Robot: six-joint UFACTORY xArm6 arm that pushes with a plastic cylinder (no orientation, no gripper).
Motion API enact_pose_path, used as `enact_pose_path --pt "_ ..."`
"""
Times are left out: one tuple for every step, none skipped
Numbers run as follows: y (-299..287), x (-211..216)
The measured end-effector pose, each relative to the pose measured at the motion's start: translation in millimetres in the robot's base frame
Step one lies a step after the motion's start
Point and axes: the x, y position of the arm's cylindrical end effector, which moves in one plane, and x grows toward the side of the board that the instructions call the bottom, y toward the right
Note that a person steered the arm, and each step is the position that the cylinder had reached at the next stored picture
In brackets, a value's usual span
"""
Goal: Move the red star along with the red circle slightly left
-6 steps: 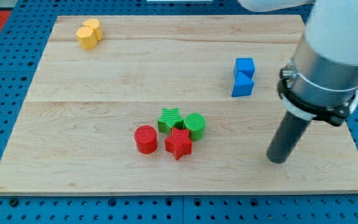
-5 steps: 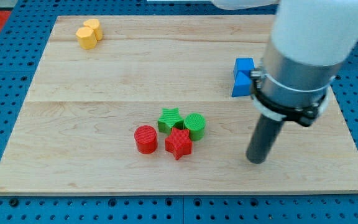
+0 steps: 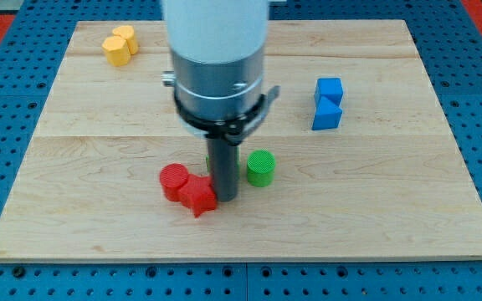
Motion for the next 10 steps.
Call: enact_pose_path --pt "-24 0" --pt "-24 14" --pt "-24 19" --pt "-25 19" --pt "-36 20" --pt "-51 29" --pt "-67 32" --pt "-68 39" --pt "-68 48" --pt "-75 49"
